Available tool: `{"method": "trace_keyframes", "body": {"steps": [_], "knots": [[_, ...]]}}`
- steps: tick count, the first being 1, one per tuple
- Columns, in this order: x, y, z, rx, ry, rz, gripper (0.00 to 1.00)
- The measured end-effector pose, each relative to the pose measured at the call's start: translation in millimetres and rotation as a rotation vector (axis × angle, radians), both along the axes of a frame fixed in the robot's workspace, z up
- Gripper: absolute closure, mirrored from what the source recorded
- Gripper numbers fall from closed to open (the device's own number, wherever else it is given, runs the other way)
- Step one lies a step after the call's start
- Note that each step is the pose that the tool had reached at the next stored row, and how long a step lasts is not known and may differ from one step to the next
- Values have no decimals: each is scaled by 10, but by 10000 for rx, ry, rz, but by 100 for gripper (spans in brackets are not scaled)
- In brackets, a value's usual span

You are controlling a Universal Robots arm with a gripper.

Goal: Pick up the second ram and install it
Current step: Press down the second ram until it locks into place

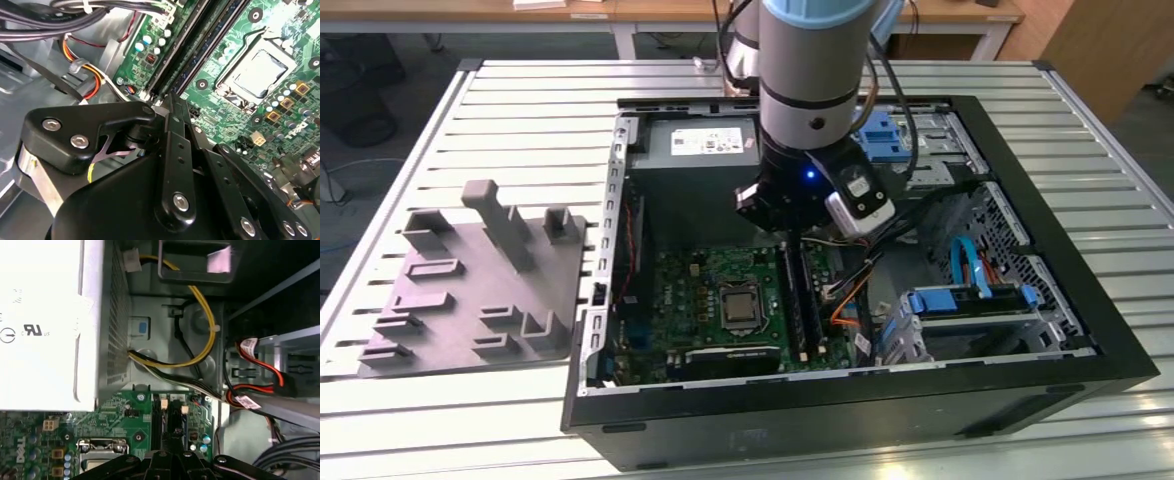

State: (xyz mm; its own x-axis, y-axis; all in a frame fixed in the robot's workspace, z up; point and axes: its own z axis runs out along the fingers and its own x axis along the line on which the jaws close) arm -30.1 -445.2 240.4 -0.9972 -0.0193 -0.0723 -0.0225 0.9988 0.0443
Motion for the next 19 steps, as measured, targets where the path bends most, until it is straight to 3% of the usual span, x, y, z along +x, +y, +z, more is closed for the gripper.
{"method": "trace_keyframes", "body": {"steps": [13, 19], "knots": [[-32, 11, -232, -4, 4, 20, 90], [-32, 11, -238, 2, 0, 19, 90]]}}
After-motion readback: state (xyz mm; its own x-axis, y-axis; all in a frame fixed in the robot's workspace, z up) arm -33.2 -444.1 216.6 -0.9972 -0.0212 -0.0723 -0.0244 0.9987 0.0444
